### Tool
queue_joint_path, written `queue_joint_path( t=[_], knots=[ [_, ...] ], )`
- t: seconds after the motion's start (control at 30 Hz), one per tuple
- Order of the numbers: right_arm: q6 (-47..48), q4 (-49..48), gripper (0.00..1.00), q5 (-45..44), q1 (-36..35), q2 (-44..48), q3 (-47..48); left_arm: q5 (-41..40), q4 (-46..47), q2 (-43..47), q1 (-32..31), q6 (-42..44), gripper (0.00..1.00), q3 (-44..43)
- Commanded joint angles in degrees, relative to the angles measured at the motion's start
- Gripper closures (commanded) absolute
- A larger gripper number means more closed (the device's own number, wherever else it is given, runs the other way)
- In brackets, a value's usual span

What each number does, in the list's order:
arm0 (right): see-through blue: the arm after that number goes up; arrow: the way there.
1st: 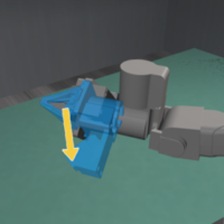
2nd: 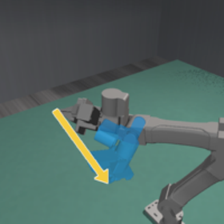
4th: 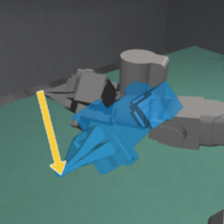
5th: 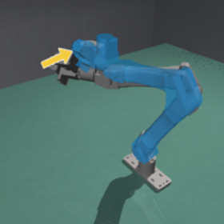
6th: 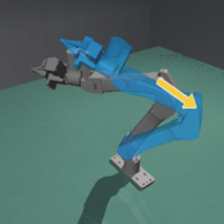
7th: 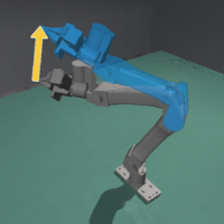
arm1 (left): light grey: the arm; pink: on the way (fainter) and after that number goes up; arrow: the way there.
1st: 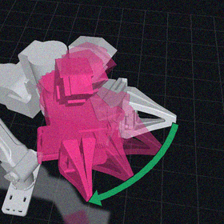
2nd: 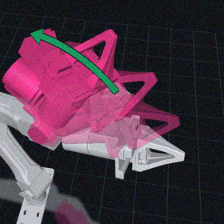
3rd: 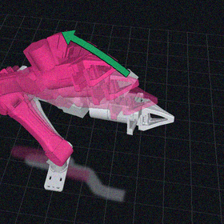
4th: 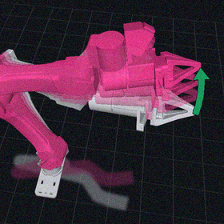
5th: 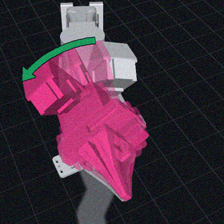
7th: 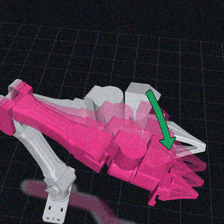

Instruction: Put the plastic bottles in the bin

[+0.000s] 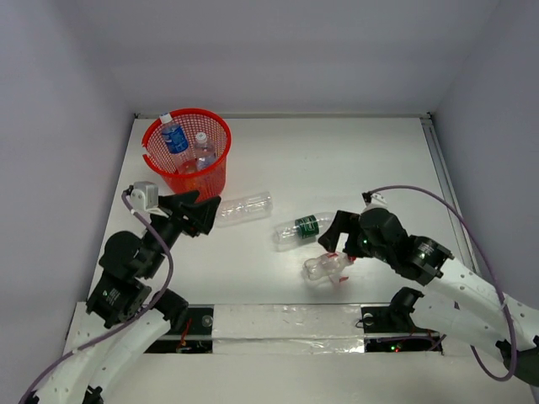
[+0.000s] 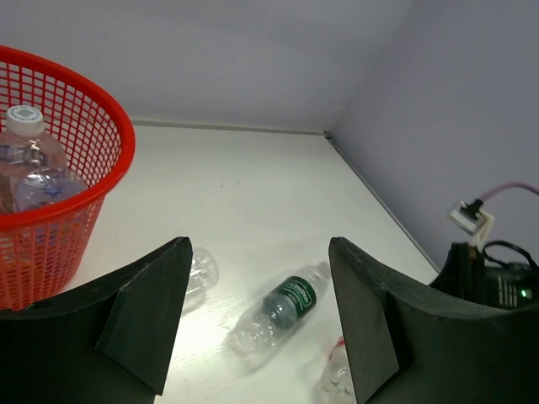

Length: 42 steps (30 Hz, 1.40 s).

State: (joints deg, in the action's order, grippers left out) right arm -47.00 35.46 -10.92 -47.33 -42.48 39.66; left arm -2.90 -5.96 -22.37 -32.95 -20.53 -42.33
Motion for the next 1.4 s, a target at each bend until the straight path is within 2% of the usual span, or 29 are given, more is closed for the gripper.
queue_joint_path(
  t=[0.0, 0.17, 0.33, 0.5, 0.9, 1.0, 1.13, 1.23, 1.37],
  knots=[
    [-7.5, 11.8, 0.00, -4.3, -0.2, -2.5, 5.2, 4.5, -0.2, 5.1, -0.3, -0.9, 0.37, 2.9],
    [-14.6, 15.0, 0.00, -6.8, -0.2, -6.1, 6.6, 4.8, 0.1, 12.3, -0.3, -0.9, 0.36, 6.6],
    [-19.3, 12.7, 0.00, -3.8, -0.2, -14.4, 2.5, 6.5, -0.6, 15.0, -0.3, -0.4, 0.36, 6.7],
    [-23.5, 10.9, 0.00, -5.2, -0.2, -16.0, 0.2, 8.1, -0.8, 16.9, -0.3, -0.1, 0.36, 6.9],
    [-22.5, 4.3, 0.01, -2.7, -0.2, -27.5, 0.9, 7.6, -1.3, 17.5, -0.8, 0.7, 0.36, 6.7],
    [-21.6, 3.7, 0.04, -2.1, -0.2, -28.7, 1.6, 7.3, -1.5, 17.4, -0.8, 0.8, 0.36, 6.6],
    [-20.9, 3.6, 0.21, -3.3, -0.2, -29.1, 2.3, 7.2, -1.7, 17.2, -1.3, 0.8, 0.36, 6.6],
    [-20.5, 4.3, 0.29, -4.2, -0.2, -27.6, 2.9, 6.9, -1.8, 17.2, -1.3, 0.8, 0.36, 6.6],
    [-20.0, 8.4, 0.30, -4.2, -0.9, -22.5, 6.5, 6.6, -2.0, 16.9, -1.3, 0.7, 0.36, 6.7]
  ],
)
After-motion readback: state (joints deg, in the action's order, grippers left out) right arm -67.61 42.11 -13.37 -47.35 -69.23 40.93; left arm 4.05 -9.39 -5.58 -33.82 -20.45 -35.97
